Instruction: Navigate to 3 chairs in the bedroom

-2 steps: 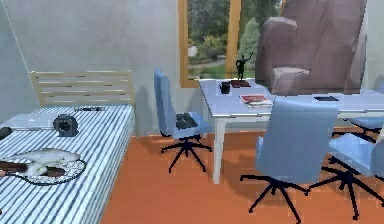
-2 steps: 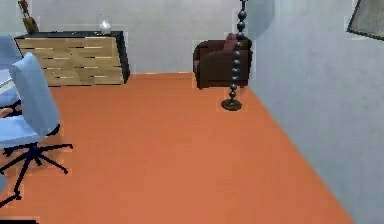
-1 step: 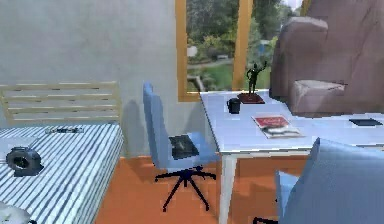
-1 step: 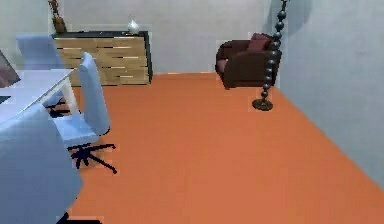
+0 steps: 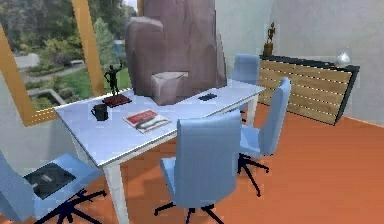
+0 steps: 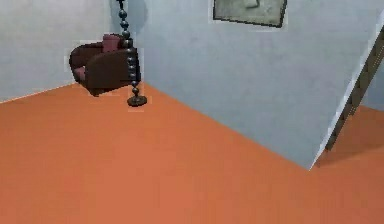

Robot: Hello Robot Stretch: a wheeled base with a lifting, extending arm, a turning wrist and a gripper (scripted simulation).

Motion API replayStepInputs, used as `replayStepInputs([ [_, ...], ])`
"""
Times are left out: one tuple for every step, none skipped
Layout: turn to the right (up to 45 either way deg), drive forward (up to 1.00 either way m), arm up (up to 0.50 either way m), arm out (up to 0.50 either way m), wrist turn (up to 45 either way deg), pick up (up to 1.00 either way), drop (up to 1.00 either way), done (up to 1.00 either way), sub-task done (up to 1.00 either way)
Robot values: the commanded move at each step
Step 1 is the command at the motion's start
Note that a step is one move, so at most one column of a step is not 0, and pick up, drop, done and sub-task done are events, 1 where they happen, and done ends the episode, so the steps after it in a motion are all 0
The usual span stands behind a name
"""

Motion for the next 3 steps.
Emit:
replayStepInputs([
  [0.0, 0.0, 0.0, 0.0, 0.0, 0.0, 0.0, 0.0, 1.0],
  [-9.0, 0.0, 0.0, 0.0, 0.0, 0.0, 0.0, 0.0, 0.0],
  [0.0, 0.3, 0.0, 0.0, 0.0, 0.0, 0.0, 0.0, 0.0],
])
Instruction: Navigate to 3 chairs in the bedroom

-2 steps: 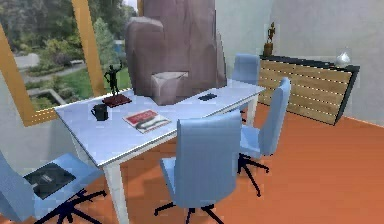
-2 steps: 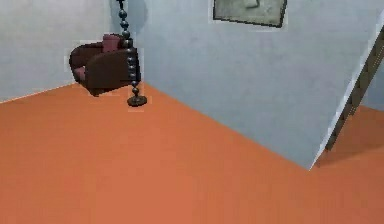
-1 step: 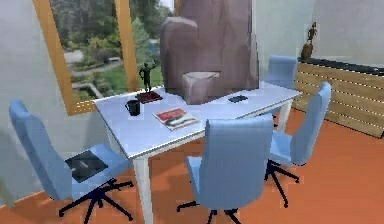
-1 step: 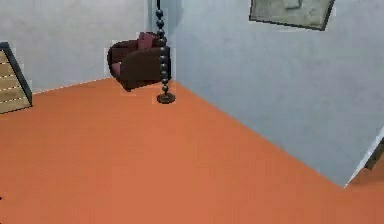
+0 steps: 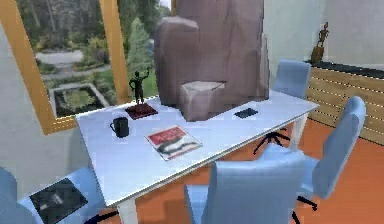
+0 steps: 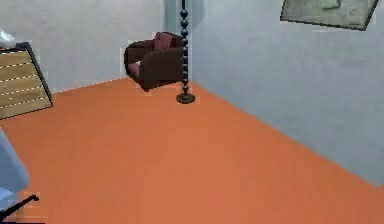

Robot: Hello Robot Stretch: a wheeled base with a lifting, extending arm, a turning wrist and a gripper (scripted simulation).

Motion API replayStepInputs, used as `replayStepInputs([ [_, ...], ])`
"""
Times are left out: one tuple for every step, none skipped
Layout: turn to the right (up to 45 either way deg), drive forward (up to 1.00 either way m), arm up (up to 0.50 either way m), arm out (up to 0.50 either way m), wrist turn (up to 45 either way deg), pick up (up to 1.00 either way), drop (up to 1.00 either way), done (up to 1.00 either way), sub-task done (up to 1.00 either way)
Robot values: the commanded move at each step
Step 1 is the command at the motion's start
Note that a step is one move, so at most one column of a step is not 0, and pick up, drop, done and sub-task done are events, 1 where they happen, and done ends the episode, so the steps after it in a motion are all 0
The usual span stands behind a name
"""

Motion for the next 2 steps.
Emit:
replayStepInputs([
  [-39.0, 0.0, 0.0, 0.0, 0.0, 0.0, 0.0, 0.0, 0.0],
  [0.0, 0.0, 0.0, 0.0, 0.0, 0.0, 0.0, 0.0, 1.0],
])
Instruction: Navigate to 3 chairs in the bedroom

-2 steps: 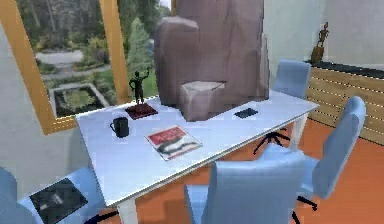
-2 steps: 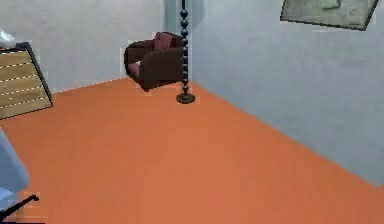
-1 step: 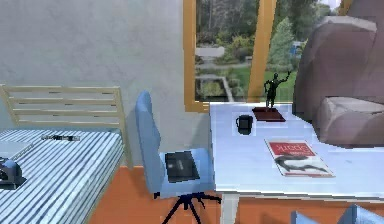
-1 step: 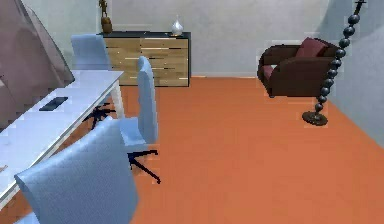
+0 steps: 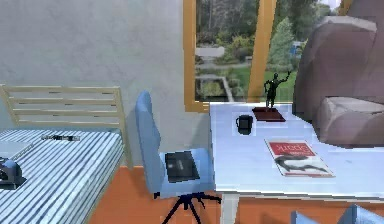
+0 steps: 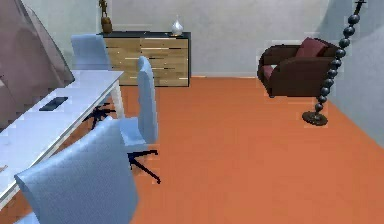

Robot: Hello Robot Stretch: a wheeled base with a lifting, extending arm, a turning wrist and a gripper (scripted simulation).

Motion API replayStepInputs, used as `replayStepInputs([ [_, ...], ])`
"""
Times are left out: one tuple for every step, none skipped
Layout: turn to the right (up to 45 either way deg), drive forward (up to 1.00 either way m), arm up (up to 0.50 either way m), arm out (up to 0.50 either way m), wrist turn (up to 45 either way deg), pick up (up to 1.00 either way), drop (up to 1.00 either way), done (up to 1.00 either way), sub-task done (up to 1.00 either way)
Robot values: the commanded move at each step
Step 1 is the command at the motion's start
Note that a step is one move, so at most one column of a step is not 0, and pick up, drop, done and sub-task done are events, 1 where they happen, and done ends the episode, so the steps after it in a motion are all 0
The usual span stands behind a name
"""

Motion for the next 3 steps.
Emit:
replayStepInputs([
  [45.0, 0.0, 0.0, 0.0, 0.0, 0.0, 0.0, 0.0, 0.0],
  [45.0, 0.0, 0.0, 0.0, 0.0, 0.0, 0.0, 0.0, 0.0],
  [45.0, 0.0, 0.0, 0.0, 0.0, 0.0, 0.0, 0.0, 0.0],
])
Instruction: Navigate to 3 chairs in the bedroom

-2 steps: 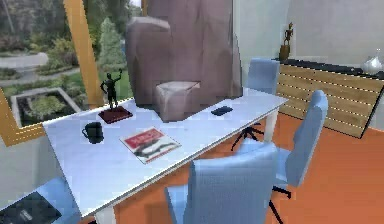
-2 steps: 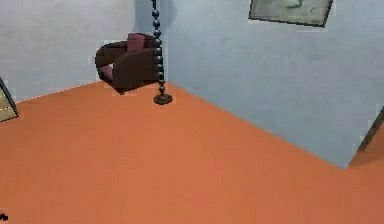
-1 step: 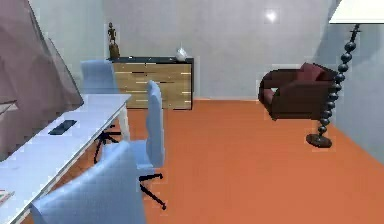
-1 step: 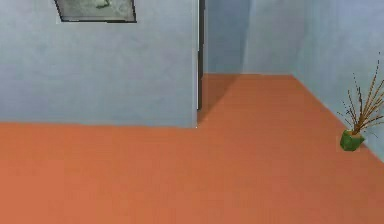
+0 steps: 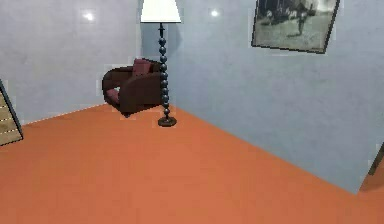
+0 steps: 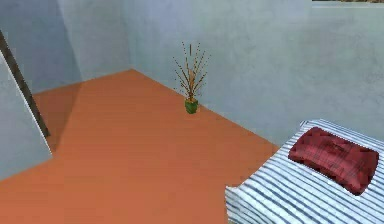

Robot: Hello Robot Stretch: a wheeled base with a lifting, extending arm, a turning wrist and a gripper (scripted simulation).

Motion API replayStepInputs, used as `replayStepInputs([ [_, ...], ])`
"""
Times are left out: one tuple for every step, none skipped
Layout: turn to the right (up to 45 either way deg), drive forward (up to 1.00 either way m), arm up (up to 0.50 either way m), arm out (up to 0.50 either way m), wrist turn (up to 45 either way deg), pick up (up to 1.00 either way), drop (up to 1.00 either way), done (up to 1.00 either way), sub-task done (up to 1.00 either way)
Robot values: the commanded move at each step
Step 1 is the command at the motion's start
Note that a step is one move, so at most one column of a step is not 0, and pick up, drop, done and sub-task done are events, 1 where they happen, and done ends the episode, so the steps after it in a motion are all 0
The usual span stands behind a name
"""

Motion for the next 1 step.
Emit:
replayStepInputs([
  [12.0, 0.0, 0.0, 0.0, 0.0, 0.0, 0.0, 0.0, 0.0],
])
